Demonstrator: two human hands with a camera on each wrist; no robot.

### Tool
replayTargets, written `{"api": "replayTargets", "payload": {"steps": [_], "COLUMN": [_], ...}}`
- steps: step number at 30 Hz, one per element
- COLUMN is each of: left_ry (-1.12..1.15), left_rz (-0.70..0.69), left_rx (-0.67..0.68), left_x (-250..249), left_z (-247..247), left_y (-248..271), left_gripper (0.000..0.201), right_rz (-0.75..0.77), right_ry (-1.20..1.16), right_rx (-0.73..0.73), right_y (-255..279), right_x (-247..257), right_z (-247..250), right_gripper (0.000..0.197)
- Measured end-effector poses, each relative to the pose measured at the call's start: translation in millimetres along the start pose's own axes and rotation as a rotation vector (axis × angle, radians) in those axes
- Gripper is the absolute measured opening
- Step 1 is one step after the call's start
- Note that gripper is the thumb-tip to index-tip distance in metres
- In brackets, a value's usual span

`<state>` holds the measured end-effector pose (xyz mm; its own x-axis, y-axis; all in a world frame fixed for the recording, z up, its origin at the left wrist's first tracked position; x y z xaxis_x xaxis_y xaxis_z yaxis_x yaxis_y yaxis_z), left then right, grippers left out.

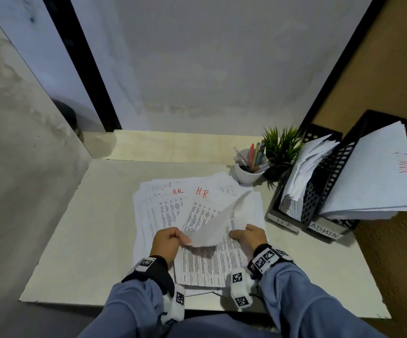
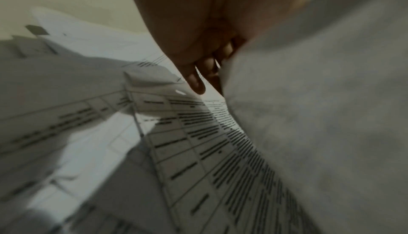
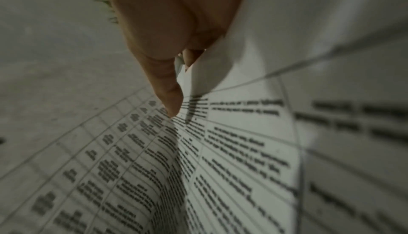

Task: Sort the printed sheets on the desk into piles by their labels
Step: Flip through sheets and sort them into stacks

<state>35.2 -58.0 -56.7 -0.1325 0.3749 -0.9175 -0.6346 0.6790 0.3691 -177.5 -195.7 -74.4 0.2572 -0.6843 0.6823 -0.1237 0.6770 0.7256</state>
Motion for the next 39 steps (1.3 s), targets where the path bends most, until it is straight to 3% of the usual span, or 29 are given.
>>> {"api": "replayTargets", "payload": {"steps": [1,3,4,6,8,11,14,17,18,20,21,22,24,26,27,28,29,31,33,35,37,39], "left_ry": [0.031,0.014,-0.028,-0.189,-0.328,-0.353,-0.454,-0.499,-0.496,-0.488,-0.453,-0.417,-0.309,-0.163,-0.08,-0.026,0.009,0.032,0.057,0.076,0.116,0.052], "left_rz": [0.006,0.001,0.0,0.004,0.049,0.157,0.182,0.21,0.215,0.177,0.135,0.111,0.08,0.097,0.109,0.135,0.147,0.159,0.165,0.181,0.193,0.166], "left_rx": [0.003,-0.021,-0.058,-0.133,-0.129,-0.036,0.018,0.03,0.06,0.141,0.166,0.166,0.102,0.018,-0.023,-0.052,-0.07,-0.059,-0.034,-0.016,-0.011,-0.076], "left_x": [-2,-5,-7,-7,-6,1,-2,2,8,11,9,10,7,13,16,19,22,19,17,18,17,12], "left_z": [-1,-1,3,12,15,7,-1,-2,-4,-11,-15,-17,-15,-9,-5,-2,1,2,0,-1,-3,3], "left_y": [0,-2,-6,-16,-24,-30,-30,-29,-30,-30,-29,-28,-24,-23,-23,-22,-23,-21,-20,-18,-15,-15], "left_gripper": [0.043,0.04,0.039,0.034,0.017,0.039,0.057,0.063,0.056,0.021,0.007,0.017,0.025,0.034,0.039,0.041,0.039,0.03,0.033,0.046,0.049,0.046], "right_rz": [0.002,-0.009,-0.01,-0.003,-0.015,-0.143,-0.084,-0.086,-0.078,-0.073,-0.071,-0.067,-0.053,-0.097,0.0,0.053,-0.021,0.013,-0.003,0.021,0.023,0.025], "right_ry": [0.004,0.033,0.057,0.114,0.163,0.049,0.193,0.293,0.32,0.33,0.376,0.382,0.359,0.234,0.398,0.357,0.148,0.093,-0.041,0.01,0.085,0.167], "right_rx": [0.012,0.026,0.024,0.033,0.053,0.009,0.017,-0.021,-0.026,-0.055,-0.054,-0.041,-0.059,-0.12,-0.163,-0.16,-0.129,-0.053,0.051,0.15,0.099,0.022], "right_y": [1,2,4,1,2,1,-1,7,6,1,5,7,8,14,15,16,16,17,29,42,39,26], "right_x": [2,5,6,5,1,-6,-5,-1,0,-1,3,3,5,10,17,23,20,24,31,37,39,36], "right_z": [1,4,7,13,15,22,22,24,27,32,31,30,30,35,35,34,34,27,17,4,8,14], "right_gripper": [0.07,0.032,0.024,0.034,0.036,0.019,0.039,0.016,0.007,0.015,0.009,0.01,0.033,0.033,0.032,0.03,0.027,0.023,0.034,0.033,0.022,0.024]}}
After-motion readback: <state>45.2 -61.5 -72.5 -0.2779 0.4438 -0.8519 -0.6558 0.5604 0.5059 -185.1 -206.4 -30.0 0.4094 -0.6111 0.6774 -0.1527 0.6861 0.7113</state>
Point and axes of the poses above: each hand's wrist, its own y-axis away from the middle knuckle, its own z-axis out of the back of the hand, x = y × z, the point moved 8 cm from there along -y, towards the middle knuckle, and after that the axes turned 3 degrees about -z, right-handed, at the moved point
